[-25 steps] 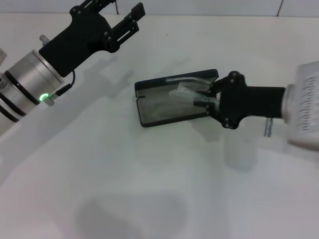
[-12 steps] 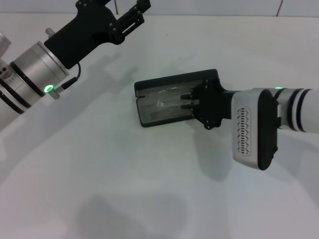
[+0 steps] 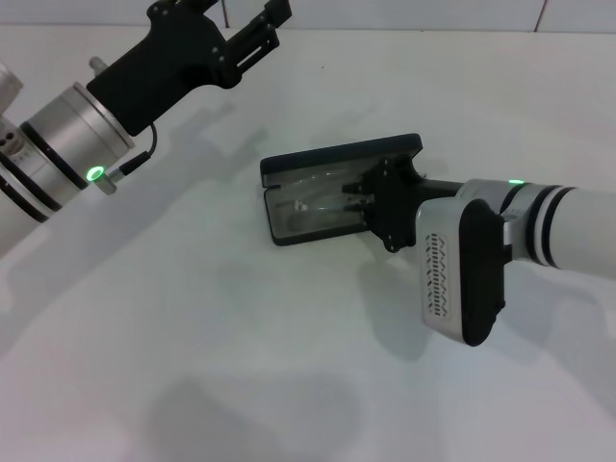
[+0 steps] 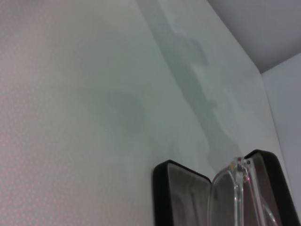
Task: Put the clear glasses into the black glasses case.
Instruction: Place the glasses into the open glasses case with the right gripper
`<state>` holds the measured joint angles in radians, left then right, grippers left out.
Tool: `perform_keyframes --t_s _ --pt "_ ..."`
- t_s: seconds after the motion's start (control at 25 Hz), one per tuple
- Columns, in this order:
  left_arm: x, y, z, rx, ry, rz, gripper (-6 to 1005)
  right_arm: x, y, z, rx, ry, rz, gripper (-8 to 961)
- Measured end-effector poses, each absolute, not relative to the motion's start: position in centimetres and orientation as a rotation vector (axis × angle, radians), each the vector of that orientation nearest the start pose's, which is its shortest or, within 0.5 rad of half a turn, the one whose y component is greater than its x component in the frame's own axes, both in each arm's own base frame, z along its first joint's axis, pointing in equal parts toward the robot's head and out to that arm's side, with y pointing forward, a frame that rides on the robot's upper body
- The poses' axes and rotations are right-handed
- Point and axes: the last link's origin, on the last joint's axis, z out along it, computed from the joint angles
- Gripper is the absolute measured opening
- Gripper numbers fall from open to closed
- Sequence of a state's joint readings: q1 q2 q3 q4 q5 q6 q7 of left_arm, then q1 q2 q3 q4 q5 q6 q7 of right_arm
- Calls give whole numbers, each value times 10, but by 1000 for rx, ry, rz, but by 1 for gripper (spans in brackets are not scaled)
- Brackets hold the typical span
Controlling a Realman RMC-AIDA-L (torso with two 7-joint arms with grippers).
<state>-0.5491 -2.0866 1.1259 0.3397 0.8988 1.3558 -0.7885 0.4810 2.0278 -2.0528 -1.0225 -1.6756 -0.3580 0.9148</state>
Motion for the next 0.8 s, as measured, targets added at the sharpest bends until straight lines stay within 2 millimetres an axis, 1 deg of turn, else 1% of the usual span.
perform_keyframes --t_s 0.24,0.72,0.8 --pt "-223 364 -10 -2121 -334 -1178 687 170 350 -122 -2400 -870 -147 133" --pt "-225 362 -10 -2124 -333 -1178 687 173 349 -122 -2371 -842 -159 135" --pt "-225 361 -10 -2124 -334 -1176 687 172 348 -122 -2369 -840 -151 220"
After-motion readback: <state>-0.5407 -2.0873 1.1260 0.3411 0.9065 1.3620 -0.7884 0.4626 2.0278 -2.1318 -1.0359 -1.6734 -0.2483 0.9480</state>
